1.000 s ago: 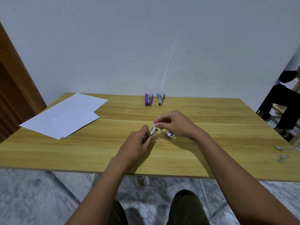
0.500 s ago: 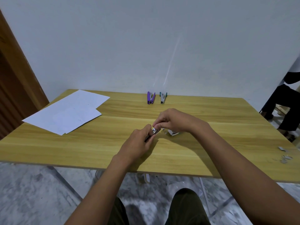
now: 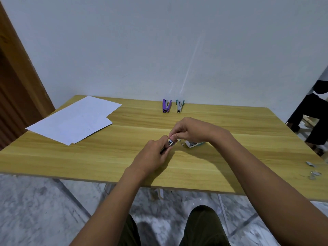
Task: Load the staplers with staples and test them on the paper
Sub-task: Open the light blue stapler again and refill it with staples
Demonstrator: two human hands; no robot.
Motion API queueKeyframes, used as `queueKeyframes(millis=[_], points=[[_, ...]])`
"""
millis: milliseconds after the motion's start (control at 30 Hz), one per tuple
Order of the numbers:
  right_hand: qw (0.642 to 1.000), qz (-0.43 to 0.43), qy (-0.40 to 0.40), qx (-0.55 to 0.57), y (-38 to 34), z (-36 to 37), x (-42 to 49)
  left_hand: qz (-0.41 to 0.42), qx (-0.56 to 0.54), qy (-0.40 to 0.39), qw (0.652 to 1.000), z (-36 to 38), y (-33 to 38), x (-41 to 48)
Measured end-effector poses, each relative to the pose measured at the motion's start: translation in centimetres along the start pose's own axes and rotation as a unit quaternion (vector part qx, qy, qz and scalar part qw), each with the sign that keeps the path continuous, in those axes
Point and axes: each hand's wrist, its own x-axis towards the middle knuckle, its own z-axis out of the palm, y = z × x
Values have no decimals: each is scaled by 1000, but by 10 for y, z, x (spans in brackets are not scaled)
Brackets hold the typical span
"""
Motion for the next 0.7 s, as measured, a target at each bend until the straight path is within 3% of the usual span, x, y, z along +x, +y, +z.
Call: queueKeyframes(millis=[700], points=[[1000,-1,23,-11,-2,6,-6,2,11,-8,1000,-1,3,-1]])
